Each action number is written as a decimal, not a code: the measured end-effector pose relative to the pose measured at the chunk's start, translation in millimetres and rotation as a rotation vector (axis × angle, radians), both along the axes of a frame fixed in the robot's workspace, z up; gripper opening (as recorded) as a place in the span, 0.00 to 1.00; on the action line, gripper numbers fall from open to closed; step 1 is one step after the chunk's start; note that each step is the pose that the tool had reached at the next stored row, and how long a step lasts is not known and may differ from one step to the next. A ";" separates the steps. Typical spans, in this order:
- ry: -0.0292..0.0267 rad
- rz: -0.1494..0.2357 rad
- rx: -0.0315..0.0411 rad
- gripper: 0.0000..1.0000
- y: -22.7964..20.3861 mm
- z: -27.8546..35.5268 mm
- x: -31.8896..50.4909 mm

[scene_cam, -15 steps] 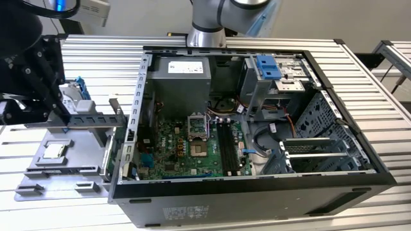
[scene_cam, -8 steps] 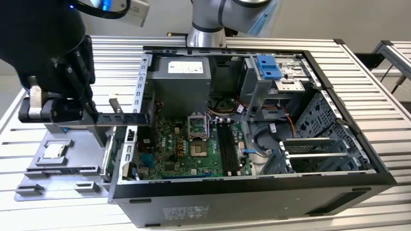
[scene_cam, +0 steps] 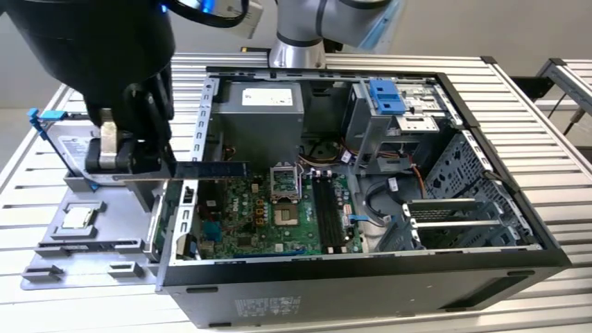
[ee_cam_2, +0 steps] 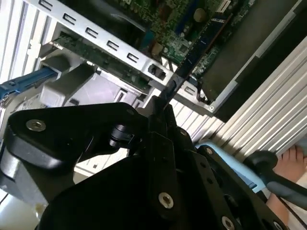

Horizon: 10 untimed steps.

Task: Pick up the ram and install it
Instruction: 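Pick up the ram and move it above insertion slot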

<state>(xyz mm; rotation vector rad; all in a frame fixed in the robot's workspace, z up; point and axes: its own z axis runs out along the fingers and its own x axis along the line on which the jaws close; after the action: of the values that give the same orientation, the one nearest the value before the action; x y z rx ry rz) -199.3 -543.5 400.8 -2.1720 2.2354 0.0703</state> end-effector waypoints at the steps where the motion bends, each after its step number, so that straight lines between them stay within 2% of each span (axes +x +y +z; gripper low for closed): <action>1: 0.0001 0.000 -0.0001 0.00 0.1 0.1 4.5; 10: 0.0000 0.000 0.0000 0.00 1.0 0.0 45.3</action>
<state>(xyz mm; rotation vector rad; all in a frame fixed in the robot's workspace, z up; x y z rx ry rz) -153.9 -542.5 400.8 -2.1720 2.2354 0.0703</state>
